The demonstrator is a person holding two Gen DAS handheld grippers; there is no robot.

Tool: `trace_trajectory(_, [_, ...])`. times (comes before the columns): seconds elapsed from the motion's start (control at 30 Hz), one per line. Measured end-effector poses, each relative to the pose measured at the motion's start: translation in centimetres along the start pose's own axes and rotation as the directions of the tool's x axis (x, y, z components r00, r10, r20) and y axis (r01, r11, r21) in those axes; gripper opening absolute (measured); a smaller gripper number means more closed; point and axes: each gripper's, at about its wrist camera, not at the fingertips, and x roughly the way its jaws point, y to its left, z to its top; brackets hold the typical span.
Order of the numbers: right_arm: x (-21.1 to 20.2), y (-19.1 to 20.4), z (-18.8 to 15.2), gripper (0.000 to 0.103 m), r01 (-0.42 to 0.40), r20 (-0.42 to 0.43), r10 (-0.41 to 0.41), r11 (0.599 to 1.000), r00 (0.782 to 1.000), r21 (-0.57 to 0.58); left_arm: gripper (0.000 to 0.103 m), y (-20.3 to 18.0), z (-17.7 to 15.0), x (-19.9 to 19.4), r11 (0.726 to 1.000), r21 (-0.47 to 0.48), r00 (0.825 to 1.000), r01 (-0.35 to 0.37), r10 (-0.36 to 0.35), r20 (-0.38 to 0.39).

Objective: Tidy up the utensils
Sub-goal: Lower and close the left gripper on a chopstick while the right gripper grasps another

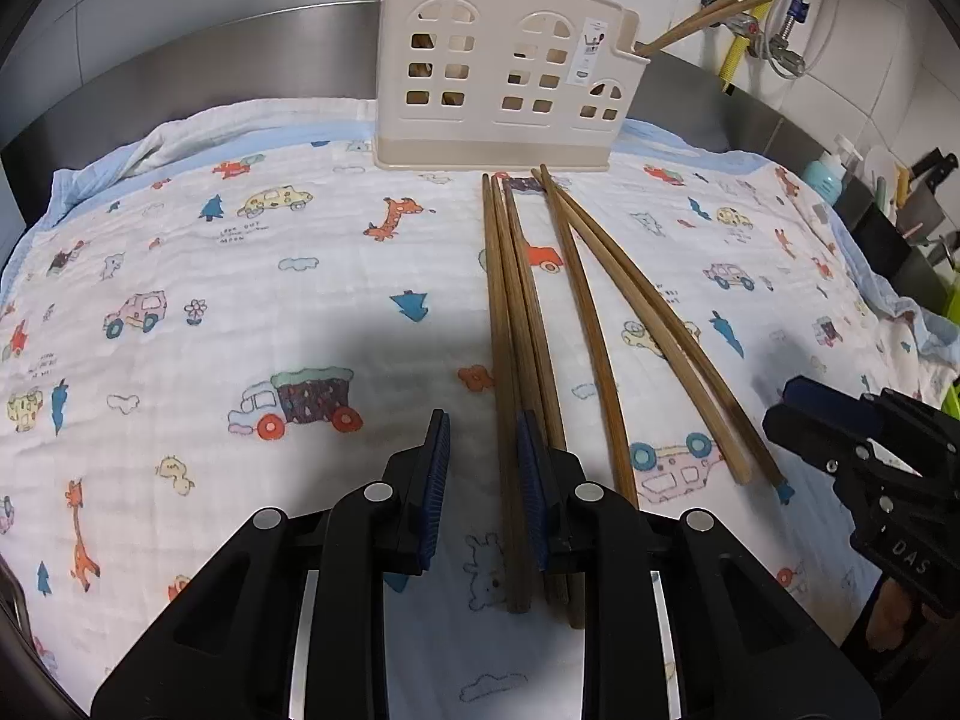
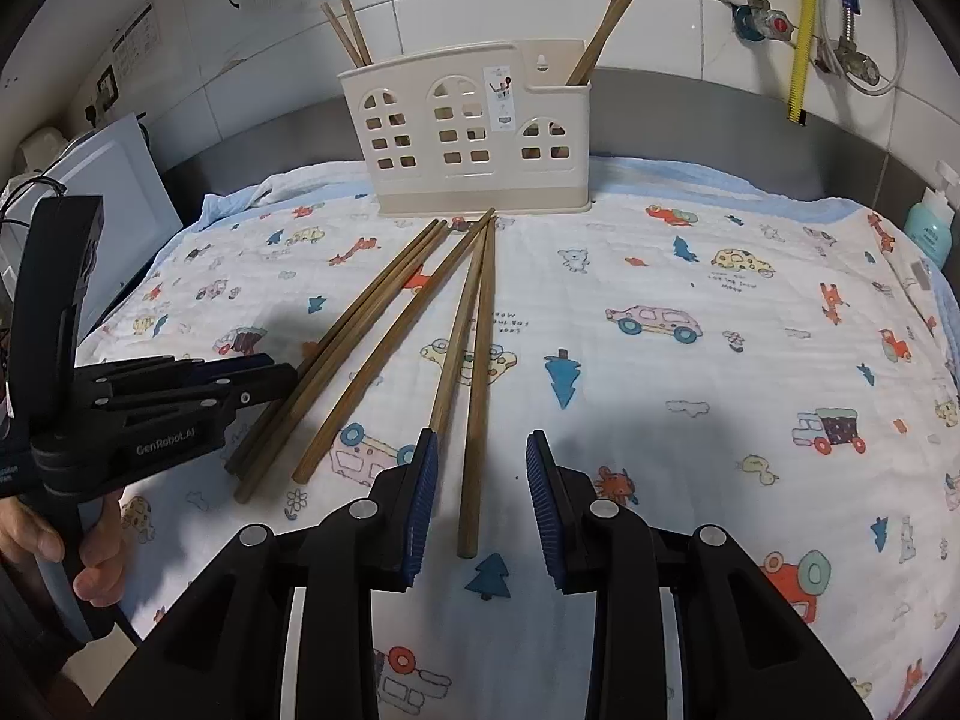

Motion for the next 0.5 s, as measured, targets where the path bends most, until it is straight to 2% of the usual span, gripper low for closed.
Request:
trace_trajectory(0.23, [0.8,0.1,-0.2,0.027,-0.006,-0.013,0.006,1.000,1.000,0.001,0.019,-0.4,0.5,0.8,0.997,0.037,0.998,-0.067,0.067,0.003])
trace_trajectory(0.33, [1.0,0.0,-0.2,0.022,-0.009,-0.019,0.009,1.000,1.000,0.002,0.019,-0.3,0.7,0.9,0.996,0.035,0.997,-0.077,0.077,0.005])
trace_trajectory(0.5, [1.8,-0.1,0.0,0.022,-0.016,-0.031,0.017,1.000,0.999,0.012,0.018,0.3,0.9,1.0,0.997,0.018,0.997,-0.081,0.081,0.008])
